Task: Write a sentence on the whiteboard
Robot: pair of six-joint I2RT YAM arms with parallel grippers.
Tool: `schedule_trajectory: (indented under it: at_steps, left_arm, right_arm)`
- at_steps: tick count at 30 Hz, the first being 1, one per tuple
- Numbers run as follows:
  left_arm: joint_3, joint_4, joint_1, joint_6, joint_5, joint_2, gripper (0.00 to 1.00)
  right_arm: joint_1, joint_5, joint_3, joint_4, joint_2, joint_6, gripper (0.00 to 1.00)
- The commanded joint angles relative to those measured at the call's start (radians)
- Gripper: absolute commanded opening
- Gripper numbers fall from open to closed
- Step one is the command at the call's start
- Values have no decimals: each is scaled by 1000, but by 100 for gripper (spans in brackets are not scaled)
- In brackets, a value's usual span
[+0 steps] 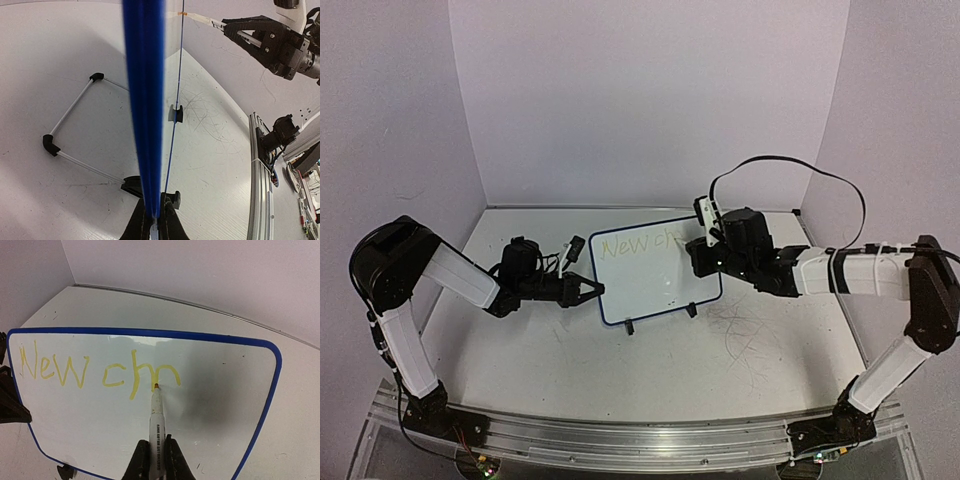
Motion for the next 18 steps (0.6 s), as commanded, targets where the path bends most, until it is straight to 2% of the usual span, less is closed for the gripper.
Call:
schedule_trajectory:
  at_steps: [1, 18]
  left_arm:
    - [23, -42, -2, 31, -61, -14, 0]
    - [19, -45, -2, 32, -65, -17, 0]
  right_arm:
    - [1, 14, -20, -21, -26, 11, 0]
    - [0, 93, -4, -41, -26, 10, 0]
